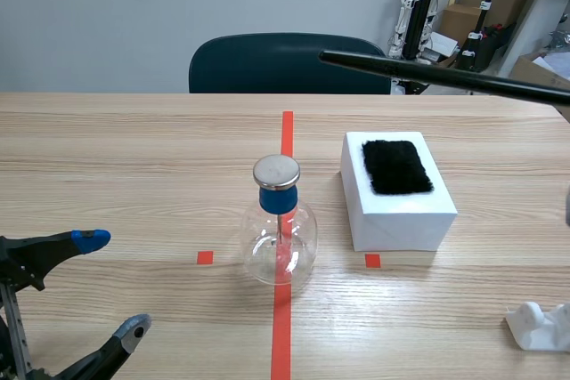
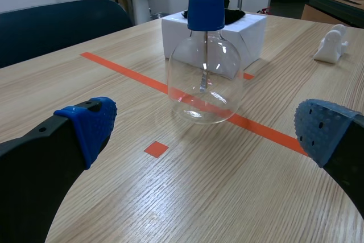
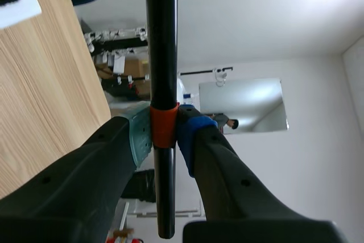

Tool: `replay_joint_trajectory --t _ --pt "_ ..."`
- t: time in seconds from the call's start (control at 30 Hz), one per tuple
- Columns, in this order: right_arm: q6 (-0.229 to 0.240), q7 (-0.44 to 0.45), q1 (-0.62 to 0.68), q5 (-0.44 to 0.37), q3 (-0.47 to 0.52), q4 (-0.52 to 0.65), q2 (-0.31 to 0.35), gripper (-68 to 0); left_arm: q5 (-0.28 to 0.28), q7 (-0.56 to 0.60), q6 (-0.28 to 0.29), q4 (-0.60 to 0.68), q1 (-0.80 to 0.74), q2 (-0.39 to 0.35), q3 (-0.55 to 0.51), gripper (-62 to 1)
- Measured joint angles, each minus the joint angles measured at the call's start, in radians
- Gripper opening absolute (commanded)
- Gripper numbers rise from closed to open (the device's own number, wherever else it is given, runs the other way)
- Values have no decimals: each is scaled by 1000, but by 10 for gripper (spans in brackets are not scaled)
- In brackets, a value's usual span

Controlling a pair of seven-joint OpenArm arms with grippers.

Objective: Do the electroscope experiment. rub the rod on the fur

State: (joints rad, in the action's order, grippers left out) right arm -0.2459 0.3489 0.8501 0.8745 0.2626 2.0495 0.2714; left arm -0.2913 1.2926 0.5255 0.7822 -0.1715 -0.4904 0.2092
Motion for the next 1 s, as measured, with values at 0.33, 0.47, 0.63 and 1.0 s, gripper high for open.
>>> replay_joint_trajectory --t 0.33,0.47,0.63,1.0 --pt "-23 105 34 1 -18 1 -30 -677 0 0 0 0 0 0 0 14" --pt "-23 132 31 13 -34 1 -30 -677 0 0 0 0 0 0 0 14" --pt "-23 178 39 13 -34 1 -29 -677 0 0 0 0 0 0 0 14" --pt "-21 190 48 0 -34 1 -27 -677 0 0 0 0 0 0 0 14"
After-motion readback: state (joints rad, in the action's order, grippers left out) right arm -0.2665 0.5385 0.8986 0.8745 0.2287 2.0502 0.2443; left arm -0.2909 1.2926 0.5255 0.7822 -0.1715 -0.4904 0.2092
